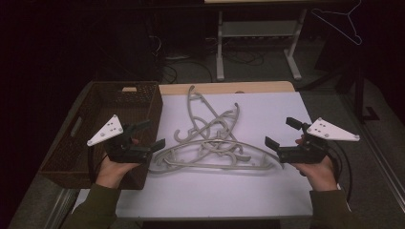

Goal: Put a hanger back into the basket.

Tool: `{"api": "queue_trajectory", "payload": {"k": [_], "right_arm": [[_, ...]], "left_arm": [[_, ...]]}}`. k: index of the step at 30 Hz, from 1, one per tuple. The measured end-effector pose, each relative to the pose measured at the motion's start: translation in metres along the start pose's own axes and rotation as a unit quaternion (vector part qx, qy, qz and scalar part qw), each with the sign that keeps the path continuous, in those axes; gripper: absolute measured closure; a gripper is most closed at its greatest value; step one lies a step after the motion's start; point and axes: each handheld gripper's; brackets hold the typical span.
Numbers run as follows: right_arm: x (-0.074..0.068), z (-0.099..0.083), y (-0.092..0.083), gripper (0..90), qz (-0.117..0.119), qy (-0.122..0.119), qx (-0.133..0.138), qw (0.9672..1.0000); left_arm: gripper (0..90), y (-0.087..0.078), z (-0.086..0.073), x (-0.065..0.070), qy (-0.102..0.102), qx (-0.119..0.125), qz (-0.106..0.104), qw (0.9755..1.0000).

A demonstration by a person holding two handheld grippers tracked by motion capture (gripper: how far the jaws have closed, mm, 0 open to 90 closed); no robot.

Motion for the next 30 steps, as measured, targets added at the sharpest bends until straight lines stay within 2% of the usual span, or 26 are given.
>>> {"api": "queue_trajectory", "payload": {"k": [2, 7, 12, 13, 16, 21, 22, 30], "right_arm": [[0.000, 0.000, 0.000, 0.0, -0.002, 0.001, -0.002, 1.0000], [0.001, -0.003, 0.000, 0.0, -0.012, 0.000, -0.014, 0.9998], [0.002, -0.006, 0.000, 0.0, -0.024, -0.010, -0.032, 0.9992], [0.003, -0.007, 0.000, 0.0, -0.027, -0.012, -0.040, 0.9988], [0.004, -0.011, -0.001, 0.0, -0.031, -0.015, -0.048, 0.9982], [0.007, -0.022, -0.004, 0.0, -0.039, -0.008, -0.066, 0.9970], [0.006, -0.025, -0.006, 0.0, -0.042, -0.006, -0.070, 0.9967], [0.012, -0.040, -0.015, 0.0, -0.049, 0.004, -0.084, 0.9953]], "left_arm": [[12.9, 0.000, 0.000, 0.000, 0.001, -0.002, 0.002, 1.0000], [12.8, 0.005, 0.004, 0.001, 0.003, -0.023, 0.001, 0.9997], [12.8, 0.017, 0.008, 0.006, 0.004, -0.049, -0.007, 0.9987], [12.8, 0.022, 0.012, 0.009, 0.010, -0.057, -0.014, 0.9982], [13.3, 0.028, 0.014, 0.012, 0.012, -0.062, -0.017, 0.9978], [13.8, 0.040, 0.015, 0.017, 0.017, -0.078, -0.030, 0.9963], [13.7, 0.045, 0.014, 0.018, 0.017, -0.088, -0.036, 0.9953], [14.6, 0.063, 0.016, 0.020, 0.022, -0.110, -0.045, 0.9926]]}}
Point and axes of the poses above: each handheld gripper's, and its own axes: y roughly forward along the jaws, z roughly out of its top, x roughly to its right, and after that the axes turned 10 degrees about y, right-handed
